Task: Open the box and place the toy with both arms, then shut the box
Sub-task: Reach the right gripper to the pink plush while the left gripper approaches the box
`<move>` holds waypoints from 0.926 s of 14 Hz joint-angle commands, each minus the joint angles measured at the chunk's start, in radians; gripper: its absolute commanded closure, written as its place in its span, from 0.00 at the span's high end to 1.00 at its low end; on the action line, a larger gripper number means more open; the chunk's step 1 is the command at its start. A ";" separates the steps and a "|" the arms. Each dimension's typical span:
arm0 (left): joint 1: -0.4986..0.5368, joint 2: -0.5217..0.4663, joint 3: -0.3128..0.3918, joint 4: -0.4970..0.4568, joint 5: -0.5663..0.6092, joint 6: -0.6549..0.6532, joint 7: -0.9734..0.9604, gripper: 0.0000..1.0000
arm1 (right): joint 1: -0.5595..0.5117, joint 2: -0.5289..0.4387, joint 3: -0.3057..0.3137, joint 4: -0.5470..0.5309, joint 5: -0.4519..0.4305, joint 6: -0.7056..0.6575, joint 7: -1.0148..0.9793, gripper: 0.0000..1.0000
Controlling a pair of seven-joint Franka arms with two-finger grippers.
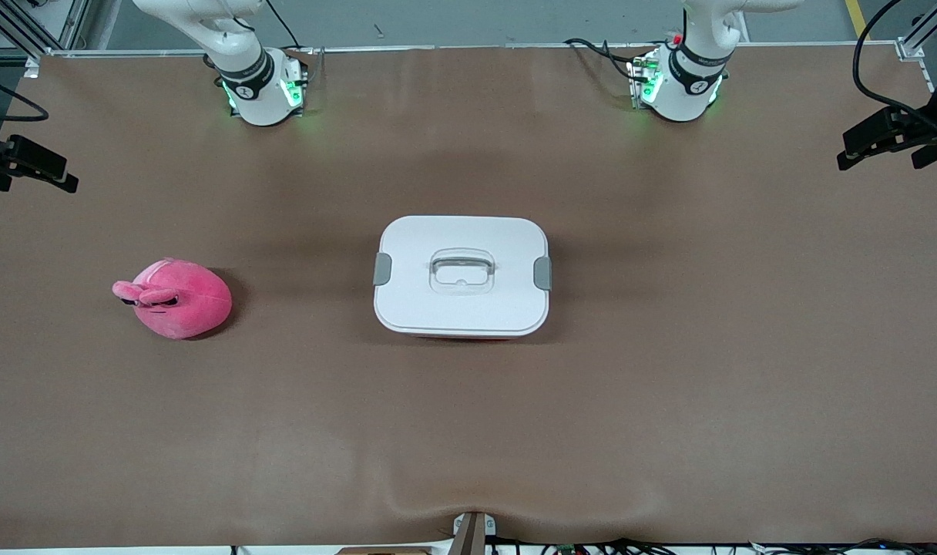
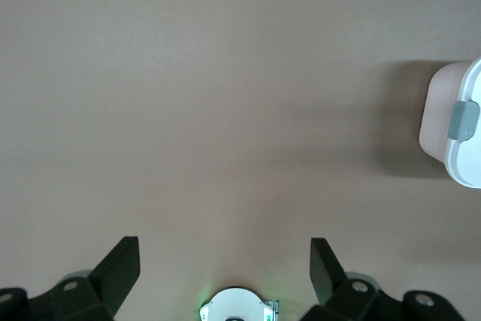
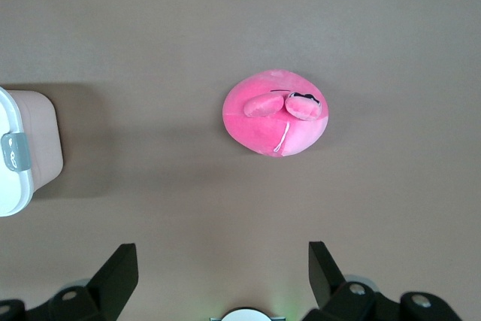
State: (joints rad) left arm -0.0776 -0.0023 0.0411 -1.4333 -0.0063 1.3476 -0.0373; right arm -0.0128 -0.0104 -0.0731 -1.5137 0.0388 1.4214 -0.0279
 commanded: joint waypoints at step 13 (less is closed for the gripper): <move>0.002 0.021 0.003 0.027 0.054 -0.004 0.025 1.00 | -0.002 0.144 0.009 -0.172 0.013 0.246 -0.245 1.00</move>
State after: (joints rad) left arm -0.0764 -0.0012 0.0441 -1.4284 0.0278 1.3479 -0.0369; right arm -0.0054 0.1638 -0.0617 -1.6117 0.0388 1.6117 -0.1675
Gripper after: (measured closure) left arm 0.000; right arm 0.000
